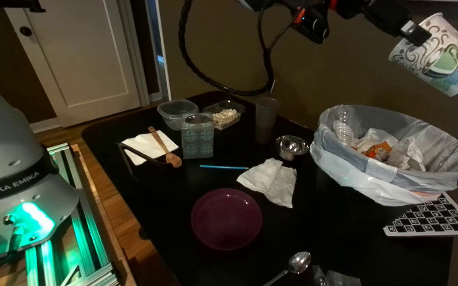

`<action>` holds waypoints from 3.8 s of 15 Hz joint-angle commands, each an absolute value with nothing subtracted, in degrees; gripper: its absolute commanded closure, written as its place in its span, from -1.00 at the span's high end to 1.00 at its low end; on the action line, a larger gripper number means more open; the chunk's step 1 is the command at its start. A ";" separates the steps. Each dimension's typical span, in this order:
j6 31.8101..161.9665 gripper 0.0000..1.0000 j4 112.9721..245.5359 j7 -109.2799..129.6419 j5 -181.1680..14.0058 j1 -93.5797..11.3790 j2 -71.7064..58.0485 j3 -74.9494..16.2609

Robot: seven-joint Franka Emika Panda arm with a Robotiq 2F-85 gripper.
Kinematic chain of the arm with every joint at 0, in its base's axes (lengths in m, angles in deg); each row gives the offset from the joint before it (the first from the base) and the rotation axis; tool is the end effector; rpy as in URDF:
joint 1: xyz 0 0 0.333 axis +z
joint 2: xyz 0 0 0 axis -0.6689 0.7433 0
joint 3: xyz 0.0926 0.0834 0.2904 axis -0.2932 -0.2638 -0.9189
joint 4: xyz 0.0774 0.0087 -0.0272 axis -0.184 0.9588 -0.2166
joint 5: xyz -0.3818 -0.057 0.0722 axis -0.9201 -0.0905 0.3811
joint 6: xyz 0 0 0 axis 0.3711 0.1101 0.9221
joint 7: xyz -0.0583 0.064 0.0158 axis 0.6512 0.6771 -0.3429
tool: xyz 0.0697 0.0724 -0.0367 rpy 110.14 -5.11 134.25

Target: Put some contents from the clear container in the coffee cup then pour them out of the cup and into the bin.

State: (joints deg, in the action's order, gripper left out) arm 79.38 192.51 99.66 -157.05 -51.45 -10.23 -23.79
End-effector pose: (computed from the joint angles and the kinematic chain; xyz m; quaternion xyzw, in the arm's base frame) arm 0.5831 -0.2502 0.4413 0.6694 -0.4864 0.3308 0.4539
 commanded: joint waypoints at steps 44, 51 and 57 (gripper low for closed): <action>48.96 -0.98 209.84 105.38 -224.73 -40.23 -10.80 -13.77; 43.46 -0.98 208.02 112.41 -224.45 -18.21 -2.52 9.09; 29.77 -0.98 208.32 109.26 -223.52 -32.74 -6.20 -2.53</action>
State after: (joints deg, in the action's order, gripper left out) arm 36.44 208.56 111.34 -224.16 -22.72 -4.54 6.68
